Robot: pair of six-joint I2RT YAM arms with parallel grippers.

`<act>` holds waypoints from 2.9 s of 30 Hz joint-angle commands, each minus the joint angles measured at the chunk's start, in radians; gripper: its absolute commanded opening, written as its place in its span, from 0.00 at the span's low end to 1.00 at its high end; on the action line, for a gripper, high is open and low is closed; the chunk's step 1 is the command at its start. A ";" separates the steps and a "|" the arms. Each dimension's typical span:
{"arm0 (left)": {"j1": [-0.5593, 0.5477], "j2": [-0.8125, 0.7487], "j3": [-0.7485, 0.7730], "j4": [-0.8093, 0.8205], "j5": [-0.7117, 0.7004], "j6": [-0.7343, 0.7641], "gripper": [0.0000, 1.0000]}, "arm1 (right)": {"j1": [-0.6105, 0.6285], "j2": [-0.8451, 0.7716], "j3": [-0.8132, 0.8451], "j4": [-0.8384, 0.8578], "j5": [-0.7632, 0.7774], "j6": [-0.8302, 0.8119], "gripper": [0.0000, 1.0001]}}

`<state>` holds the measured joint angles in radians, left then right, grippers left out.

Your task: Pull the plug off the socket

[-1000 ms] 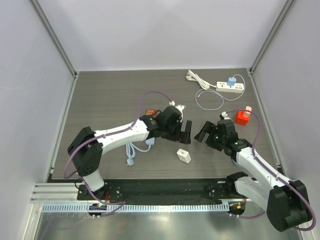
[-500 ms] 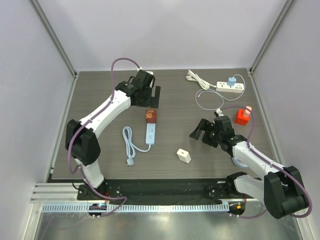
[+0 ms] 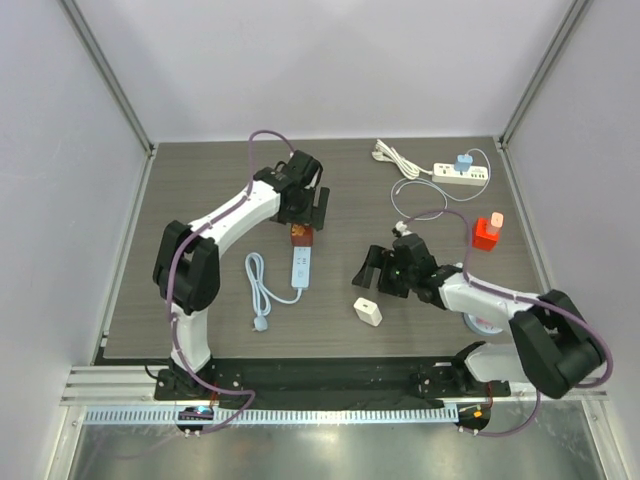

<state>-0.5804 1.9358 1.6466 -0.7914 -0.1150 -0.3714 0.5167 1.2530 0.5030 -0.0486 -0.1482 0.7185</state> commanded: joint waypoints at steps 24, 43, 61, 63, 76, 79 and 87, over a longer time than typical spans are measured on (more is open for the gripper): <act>0.033 -0.309 -0.294 0.213 0.084 -0.041 0.00 | 0.209 0.506 0.217 0.752 -0.165 0.190 0.89; 0.042 -0.495 -0.401 0.230 0.140 -0.058 0.00 | 0.240 0.658 0.210 1.149 -0.113 0.233 0.73; 0.042 -0.627 -0.533 0.346 0.138 -0.098 0.00 | 0.240 0.735 0.327 0.935 0.021 0.380 0.01; 0.042 -0.693 -0.597 0.420 0.132 -0.113 0.00 | 0.235 0.758 0.342 0.902 0.038 0.459 0.01; 0.042 -0.810 -0.558 0.331 -0.058 -0.152 0.00 | 0.259 0.807 0.430 0.651 0.143 0.414 0.01; 0.045 -0.776 -0.515 0.278 -0.045 -0.175 0.00 | 0.282 0.780 0.474 0.498 0.275 0.288 0.01; 0.047 -0.816 -0.490 0.284 -0.003 -0.164 0.00 | 0.258 0.908 0.730 0.403 0.084 0.243 0.01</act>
<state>-0.5350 1.1622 1.1160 -0.5144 -0.1375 -0.5411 0.7830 2.1120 1.1385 0.4881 -0.0544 1.0416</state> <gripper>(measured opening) 0.607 0.378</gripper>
